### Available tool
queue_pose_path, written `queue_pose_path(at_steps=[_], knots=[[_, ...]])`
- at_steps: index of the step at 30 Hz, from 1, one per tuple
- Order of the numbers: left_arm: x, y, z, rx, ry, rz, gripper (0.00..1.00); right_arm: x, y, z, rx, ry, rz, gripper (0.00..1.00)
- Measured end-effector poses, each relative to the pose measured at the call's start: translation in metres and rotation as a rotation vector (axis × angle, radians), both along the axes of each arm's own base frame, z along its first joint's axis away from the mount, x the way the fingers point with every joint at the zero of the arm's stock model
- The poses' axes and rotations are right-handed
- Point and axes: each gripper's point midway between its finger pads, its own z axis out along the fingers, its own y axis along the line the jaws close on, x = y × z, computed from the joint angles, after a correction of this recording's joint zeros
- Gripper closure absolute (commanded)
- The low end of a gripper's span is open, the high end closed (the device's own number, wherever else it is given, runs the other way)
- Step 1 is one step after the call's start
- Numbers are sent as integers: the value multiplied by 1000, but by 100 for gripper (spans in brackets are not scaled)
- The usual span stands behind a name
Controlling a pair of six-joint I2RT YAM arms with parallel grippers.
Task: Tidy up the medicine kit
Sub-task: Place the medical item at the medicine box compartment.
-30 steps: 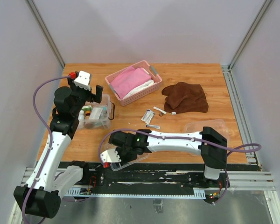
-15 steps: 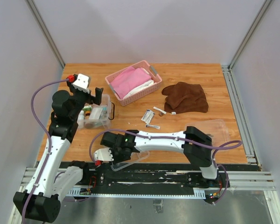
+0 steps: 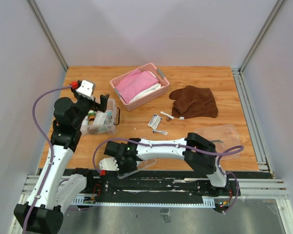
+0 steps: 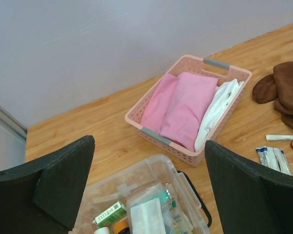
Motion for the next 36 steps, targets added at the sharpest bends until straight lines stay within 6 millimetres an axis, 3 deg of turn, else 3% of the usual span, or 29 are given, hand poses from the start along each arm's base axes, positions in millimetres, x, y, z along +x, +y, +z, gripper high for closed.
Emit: queue_pose_path(at_steps=[8, 20, 33, 36], knots=[[-2, -1, 1, -1, -15, -8, 1, 0, 0, 0, -2, 3, -8, 55], [-2, -3, -2, 3, -14, -18, 1, 7, -3, 0, -10, -5, -77, 61], [-2, -2, -2, 13, -18, -18, 1, 61, -16, 0, -10, -35, -317, 60], [-2, -2, -2, 13, -18, -18, 1, 65, -15, 1, 1, -42, -340, 59]])
